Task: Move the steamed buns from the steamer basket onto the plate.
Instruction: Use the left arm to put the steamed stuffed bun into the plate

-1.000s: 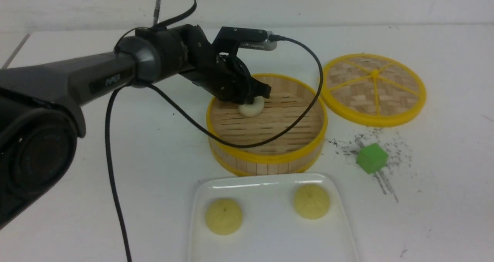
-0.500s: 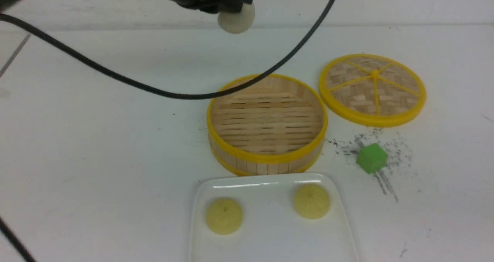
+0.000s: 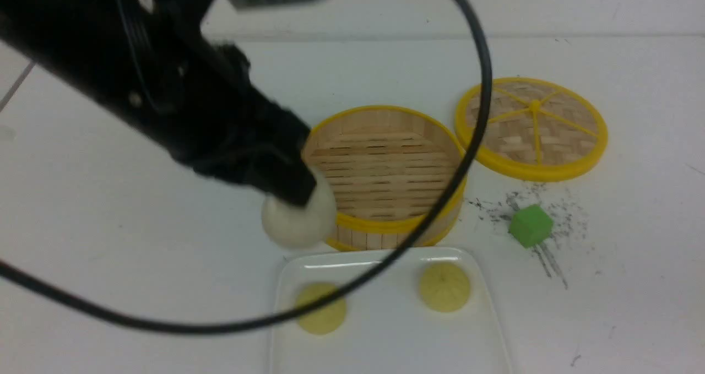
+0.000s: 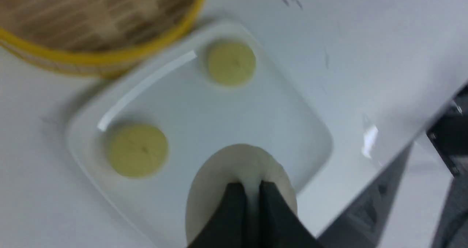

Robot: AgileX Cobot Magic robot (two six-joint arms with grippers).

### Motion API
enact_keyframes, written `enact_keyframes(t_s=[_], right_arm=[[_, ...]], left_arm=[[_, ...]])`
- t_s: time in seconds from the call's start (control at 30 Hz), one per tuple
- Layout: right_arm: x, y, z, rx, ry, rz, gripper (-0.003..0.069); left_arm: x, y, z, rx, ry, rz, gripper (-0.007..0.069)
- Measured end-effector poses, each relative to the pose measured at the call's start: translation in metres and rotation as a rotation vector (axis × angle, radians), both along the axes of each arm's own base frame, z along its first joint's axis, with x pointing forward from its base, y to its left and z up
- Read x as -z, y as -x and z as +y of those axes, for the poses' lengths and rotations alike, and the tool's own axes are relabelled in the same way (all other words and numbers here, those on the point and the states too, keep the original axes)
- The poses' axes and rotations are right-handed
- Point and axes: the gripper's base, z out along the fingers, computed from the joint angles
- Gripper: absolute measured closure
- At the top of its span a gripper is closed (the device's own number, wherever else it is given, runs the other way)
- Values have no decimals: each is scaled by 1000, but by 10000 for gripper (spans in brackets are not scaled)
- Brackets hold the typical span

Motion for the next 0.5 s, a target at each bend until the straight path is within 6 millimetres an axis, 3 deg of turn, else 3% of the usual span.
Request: enact_keyframes(t_s=[0.03, 0.07, 0.13, 0.27, 0.5], right_arm=[[0, 0, 0, -3, -3, 2, 185], [0, 0, 0, -3, -4, 2, 185], [0, 1, 1, -11, -15, 6, 185], [0, 2, 3, -29, -36, 16, 186], [-1, 2, 4, -36, -45, 20, 186]], left_arm=[[28, 7, 0, 16, -7, 93, 597], [32, 8, 0, 18, -9, 103, 597], [72, 17, 2, 23, -23, 190, 597], [120, 33, 4, 30, 25, 244, 597], [147, 39, 5, 17, 105, 158, 597]])
